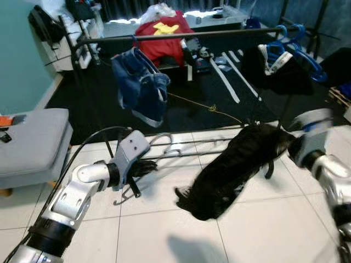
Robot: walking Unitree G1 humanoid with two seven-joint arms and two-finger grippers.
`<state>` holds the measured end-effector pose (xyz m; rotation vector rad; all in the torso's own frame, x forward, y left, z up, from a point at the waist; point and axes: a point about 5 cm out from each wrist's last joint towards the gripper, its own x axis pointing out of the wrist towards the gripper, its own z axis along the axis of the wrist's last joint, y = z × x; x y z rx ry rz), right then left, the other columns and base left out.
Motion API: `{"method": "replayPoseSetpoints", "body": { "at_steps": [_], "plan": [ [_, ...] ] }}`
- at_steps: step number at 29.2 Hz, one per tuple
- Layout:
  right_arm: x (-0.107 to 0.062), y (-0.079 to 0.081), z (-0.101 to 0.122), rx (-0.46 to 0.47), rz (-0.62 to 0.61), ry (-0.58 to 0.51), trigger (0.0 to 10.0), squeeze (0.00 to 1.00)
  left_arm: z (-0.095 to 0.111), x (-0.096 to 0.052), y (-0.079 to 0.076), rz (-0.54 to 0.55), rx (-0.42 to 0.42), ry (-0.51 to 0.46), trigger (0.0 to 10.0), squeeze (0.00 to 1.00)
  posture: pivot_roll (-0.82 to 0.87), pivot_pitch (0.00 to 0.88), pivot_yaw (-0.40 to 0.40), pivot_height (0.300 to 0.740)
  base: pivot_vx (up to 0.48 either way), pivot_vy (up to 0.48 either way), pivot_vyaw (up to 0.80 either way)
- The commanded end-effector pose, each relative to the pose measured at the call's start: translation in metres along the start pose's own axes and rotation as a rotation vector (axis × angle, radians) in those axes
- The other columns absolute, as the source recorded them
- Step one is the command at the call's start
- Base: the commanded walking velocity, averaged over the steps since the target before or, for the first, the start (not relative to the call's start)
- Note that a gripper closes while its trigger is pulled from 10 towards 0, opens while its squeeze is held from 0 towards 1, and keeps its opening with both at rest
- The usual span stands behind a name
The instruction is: Hang hanger
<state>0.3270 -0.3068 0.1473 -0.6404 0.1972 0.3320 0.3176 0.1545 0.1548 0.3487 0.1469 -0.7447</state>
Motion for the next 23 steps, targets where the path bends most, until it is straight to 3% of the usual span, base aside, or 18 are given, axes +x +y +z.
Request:
{"method": "replayPoseSetpoints", "body": {
  "at_steps": [1, 3, 4, 6, 8, 9, 10, 12, 13, 15, 16, 17, 18, 23],
  "plan": [
    [0.002, 0.016, -0.008, -0.022, 0.056, 0.013, 0.0, 0.00, -0.007, 0.000, -0.001, 0.033, -0.050, 0.018, 0.0, 0.00, 0.04, 0.082, 0.068, 0.740, 0.000, 0.000, 0.00],
    [0.002, 0.016, -0.008, -0.022, 0.056, 0.013, 0.0, 0.00, -0.007, 0.000, -0.001, 0.033, -0.050, 0.018, 0.0, 0.00, 0.04, 0.082, 0.068, 0.740, 0.000, 0.000, 0.00],
    [0.003, 0.015, -0.008, 0.050, 0.012, -0.003, 0.0, 0.00, -0.008, 0.000, -0.001, 0.057, -0.080, 0.009, 0.0, 0.00, 0.04, 0.082, 0.068, 0.740, 0.000, 0.000, 0.00],
    [0.008, 0.022, -0.013, 0.181, -0.030, 0.017, 0.7, 0.00, -0.014, 0.002, -0.003, 0.122, -0.226, -0.034, 0.0, 0.00, 0.04, 0.076, 0.072, 0.740, 0.000, 0.000, 0.00],
    [0.008, 0.022, -0.013, 0.181, -0.030, 0.017, 0.7, 0.00, -0.014, 0.002, -0.003, 0.122, -0.226, -0.034, 0.0, 0.00, 0.04, 0.076, 0.072, 0.740, 0.000, 0.000, 0.00],
    [0.011, 0.031, -0.019, 0.176, 0.006, 0.078, 0.7, 0.00, -0.018, 0.003, -0.006, 0.135, -0.274, -0.037, 0.0, 0.00, 0.04, 0.075, 0.073, 0.740, 0.000, 0.000, 0.00],
    [0.015, 0.048, -0.027, 0.229, 0.072, 0.150, 2.2, 0.00, -0.021, 0.005, -0.010, 0.135, -0.304, -0.037, 0.0, 0.00, 0.04, 0.074, 0.067, 0.740, 0.000, 0.000, 0.00],
    [0.015, 0.048, -0.027, 0.229, 0.072, 0.150, 2.2, 0.00, -0.021, 0.005, -0.010, 0.135, -0.304, -0.037, 0.0, 0.00, 0.04, 0.074, 0.067, 0.740, 0.000, 0.000, 0.00],
    [0.020, 0.061, -0.030, 0.412, 0.085, 0.163, 1.8, 0.00, -0.022, 0.006, -0.013, 0.131, -0.318, -0.038, 0.0, 0.00, 0.04, 0.073, 0.061, 0.740, 0.000, 0.000, 0.00],
    [0.020, 0.061, -0.030, 0.412, 0.085, 0.163, 1.8, 0.00, -0.022, 0.006, -0.013, 0.131, -0.318, -0.038, 0.0, 0.00, 0.04, 0.073, 0.061, 0.740, 0.000, 0.000, 0.00],
    [0.024, 0.072, -0.031, 0.585, 0.090, 0.154, 1.3, 0.00, -0.023, 0.007, -0.016, 0.124, -0.319, -0.037, 0.0, 0.00, 0.04, 0.074, 0.058, 0.740, 0.000, 0.000, 0.00],
    [0.024, 0.072, -0.031, 0.585, 0.090, 0.154, 1.3, 0.00, -0.023, 0.007, -0.016, 0.124, -0.319, -0.037, 0.0, 0.00, 0.04, 0.074, 0.058, 0.740, 0.000, 0.000, 0.00],
    [0.027, 0.079, -0.032, 0.700, 0.089, 0.140, 1.3, 0.00, -0.022, 0.007, -0.018, 0.121, -0.326, -0.039, 0.0, 0.00, 0.05, 0.076, 0.058, 0.740, 0.000, 0.000, 0.00],
    [0.029, 0.082, -0.033, 0.769, 0.078, 0.125, 1.3, 0.00, -0.022, 0.008, -0.021, 0.103, -0.326, -0.039, 0.0, 0.00, 0.05, 0.079, 0.059, 0.740, 0.000, 0.000, 0.00]
  ]
}}
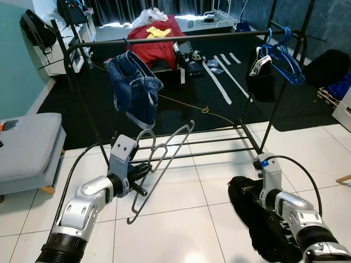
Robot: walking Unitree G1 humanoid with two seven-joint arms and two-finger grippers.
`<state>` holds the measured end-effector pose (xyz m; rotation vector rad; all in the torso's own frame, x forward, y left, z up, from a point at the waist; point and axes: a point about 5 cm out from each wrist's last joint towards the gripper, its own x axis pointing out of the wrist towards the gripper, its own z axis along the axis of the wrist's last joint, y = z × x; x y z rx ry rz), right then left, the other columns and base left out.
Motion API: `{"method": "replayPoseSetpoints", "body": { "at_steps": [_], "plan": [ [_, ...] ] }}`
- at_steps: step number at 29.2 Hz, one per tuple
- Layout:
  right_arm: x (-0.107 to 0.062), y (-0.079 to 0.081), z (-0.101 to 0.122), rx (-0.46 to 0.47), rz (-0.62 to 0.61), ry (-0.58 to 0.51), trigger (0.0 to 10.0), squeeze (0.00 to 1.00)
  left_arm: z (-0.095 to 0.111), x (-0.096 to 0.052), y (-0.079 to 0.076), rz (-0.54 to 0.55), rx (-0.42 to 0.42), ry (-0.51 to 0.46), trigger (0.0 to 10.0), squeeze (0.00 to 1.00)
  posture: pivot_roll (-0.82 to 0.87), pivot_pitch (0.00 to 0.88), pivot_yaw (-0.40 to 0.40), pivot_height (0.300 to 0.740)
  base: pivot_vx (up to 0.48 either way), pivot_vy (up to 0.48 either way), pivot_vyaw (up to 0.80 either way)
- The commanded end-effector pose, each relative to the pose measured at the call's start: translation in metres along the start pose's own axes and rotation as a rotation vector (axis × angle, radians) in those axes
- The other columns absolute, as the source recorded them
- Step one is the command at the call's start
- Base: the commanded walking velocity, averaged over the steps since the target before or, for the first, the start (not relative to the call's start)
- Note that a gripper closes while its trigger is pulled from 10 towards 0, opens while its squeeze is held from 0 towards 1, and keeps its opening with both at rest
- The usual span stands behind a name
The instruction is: Hang hanger
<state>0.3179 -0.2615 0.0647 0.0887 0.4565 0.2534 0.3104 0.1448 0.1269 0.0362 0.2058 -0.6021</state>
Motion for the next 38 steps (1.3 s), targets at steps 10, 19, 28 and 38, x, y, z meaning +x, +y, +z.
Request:
{"method": "replayPoseSetpoints", "body": {
  "at_steps": [10, 19, 28, 38],
  "plan": [
    [0.003, 0.008, 0.040, 0.209, 0.023, -0.350, 0.0, 0.00, -0.003, 0.004, -0.014, -0.011, -0.075, -0.021, 0.0, 0.00, 0.04, 0.092, 0.061, 0.740, 0.000, 0.000, 0.00],
    [0.000, 0.001, 0.070, 0.433, -0.176, -0.555, 10.0, 0.00, -0.010, 0.009, -0.014, 0.139, -0.183, -0.005, 3.1, 0.00, 0.05, 0.096, 0.059, 0.740, 0.000, 0.000, 0.00],
    [-0.006, -0.005, 0.093, 0.243, -0.095, -0.497, 10.0, 0.00, 0.016, -0.005, -0.020, -0.137, -0.004, -0.121, 0.0, 0.00, 0.04, 0.095, 0.063, 0.740, 0.000, 0.000, 0.00],
    [-0.018, -0.013, 0.116, 0.137, -0.035, -0.504, 10.0, 0.00, 0.011, -0.019, -0.046, -0.437, 0.073, -0.027, 0.0, 0.00, 0.04, 0.095, 0.055, 0.740, 0.000, 0.000, 0.00]
  ]
}}
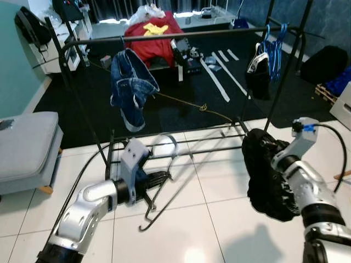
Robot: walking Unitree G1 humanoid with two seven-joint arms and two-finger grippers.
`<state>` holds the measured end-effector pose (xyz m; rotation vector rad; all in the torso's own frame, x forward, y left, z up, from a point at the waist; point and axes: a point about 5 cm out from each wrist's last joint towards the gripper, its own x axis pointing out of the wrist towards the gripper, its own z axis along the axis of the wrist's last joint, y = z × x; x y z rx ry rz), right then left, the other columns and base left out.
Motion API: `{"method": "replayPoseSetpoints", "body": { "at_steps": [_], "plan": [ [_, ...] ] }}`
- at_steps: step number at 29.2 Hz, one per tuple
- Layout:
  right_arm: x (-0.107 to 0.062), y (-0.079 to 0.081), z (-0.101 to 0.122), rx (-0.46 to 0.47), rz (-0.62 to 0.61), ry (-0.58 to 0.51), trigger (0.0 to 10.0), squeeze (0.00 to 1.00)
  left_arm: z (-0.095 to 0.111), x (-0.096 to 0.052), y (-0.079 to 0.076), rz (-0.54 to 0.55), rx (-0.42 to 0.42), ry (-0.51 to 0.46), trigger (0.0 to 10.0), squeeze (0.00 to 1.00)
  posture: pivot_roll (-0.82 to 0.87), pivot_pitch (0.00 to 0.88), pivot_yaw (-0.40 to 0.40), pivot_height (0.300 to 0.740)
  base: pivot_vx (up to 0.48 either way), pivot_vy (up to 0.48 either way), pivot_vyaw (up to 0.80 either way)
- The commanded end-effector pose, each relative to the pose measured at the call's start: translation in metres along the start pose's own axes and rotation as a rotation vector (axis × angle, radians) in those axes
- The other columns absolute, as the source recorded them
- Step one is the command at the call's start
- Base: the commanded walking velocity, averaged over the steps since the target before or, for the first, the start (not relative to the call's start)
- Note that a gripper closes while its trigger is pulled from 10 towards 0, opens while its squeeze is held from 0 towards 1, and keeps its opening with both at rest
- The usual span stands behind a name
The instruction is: Hang hanger
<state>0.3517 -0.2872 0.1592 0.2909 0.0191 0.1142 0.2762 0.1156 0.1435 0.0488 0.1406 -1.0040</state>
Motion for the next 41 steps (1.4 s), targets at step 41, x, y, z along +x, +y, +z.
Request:
{"method": "replayPoseSetpoints", "body": {
  "at_steps": [41],
  "plan": [
    [0.025, 0.086, 0.002, 0.051, 0.362, 0.122, 10.0, 0.00, -0.009, 0.032, -0.006, 0.014, -0.139, 0.160, 0.0, 0.00, 0.04, 0.118, 0.039, 0.740, 0.000, 0.000, 0.00]
  ]
}}
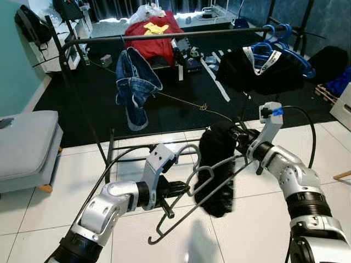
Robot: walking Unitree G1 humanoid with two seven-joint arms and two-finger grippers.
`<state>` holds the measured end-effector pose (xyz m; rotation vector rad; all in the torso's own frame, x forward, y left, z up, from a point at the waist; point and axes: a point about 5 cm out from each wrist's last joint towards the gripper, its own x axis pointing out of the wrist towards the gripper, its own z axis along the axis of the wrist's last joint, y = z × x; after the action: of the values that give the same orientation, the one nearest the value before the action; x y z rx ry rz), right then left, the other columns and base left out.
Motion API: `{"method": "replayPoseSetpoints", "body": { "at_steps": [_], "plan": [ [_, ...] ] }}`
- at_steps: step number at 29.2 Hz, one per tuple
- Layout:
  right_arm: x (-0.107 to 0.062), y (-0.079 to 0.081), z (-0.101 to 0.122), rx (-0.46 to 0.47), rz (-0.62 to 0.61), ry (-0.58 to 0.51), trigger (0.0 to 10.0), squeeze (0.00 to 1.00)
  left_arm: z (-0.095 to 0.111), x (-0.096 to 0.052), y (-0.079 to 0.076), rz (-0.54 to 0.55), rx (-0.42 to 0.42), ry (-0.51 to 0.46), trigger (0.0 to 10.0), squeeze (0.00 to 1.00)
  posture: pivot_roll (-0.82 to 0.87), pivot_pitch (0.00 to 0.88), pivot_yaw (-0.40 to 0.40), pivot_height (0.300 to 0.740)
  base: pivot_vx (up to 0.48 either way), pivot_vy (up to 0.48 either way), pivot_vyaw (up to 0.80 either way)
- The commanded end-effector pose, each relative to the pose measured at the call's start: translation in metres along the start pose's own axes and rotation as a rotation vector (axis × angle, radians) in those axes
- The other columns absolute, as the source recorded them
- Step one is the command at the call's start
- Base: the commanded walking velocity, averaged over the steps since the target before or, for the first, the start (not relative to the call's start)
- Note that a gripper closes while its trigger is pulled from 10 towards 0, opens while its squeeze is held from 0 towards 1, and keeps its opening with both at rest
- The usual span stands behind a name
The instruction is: Hang hanger
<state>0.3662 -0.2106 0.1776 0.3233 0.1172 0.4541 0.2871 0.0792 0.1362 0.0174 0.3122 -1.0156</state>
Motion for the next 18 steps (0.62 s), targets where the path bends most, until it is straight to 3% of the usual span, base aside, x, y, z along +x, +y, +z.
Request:
{"method": "replayPoseSetpoints", "body": {
  "at_steps": [1, 7, 12, 18],
  "plan": [
    [0.006, 0.011, 0.006, 0.011, 0.049, -0.018, 10.0, 0.00, -0.008, -0.006, 0.006, 0.056, -0.053, 0.031, 0.0, 0.00, 0.04, 0.118, 0.039, 0.740, 0.000, 0.000, 0.00],
    [0.008, 0.008, 0.008, 0.009, 0.008, -0.024, 10.0, 0.00, -0.002, -0.021, 0.015, 0.127, -0.088, -0.020, 0.0, 0.00, 0.05, 0.124, 0.042, 0.740, 0.000, 0.000, 0.00],
    [0.003, -0.007, 0.016, 0.003, -0.105, -0.050, 10.0, 0.00, -0.004, -0.054, 0.024, 0.239, -0.112, -0.008, 0.0, 0.00, 0.06, 0.136, 0.039, 0.740, 0.000, 0.000, 0.00],
    [0.000, -0.012, 0.017, -0.013, -0.121, -0.030, 10.0, 0.00, -0.004, -0.071, 0.024, 0.251, -0.125, 0.007, 0.0, 0.00, 0.06, 0.142, 0.029, 0.740, 0.000, 0.000, 0.00]
  ]
}}
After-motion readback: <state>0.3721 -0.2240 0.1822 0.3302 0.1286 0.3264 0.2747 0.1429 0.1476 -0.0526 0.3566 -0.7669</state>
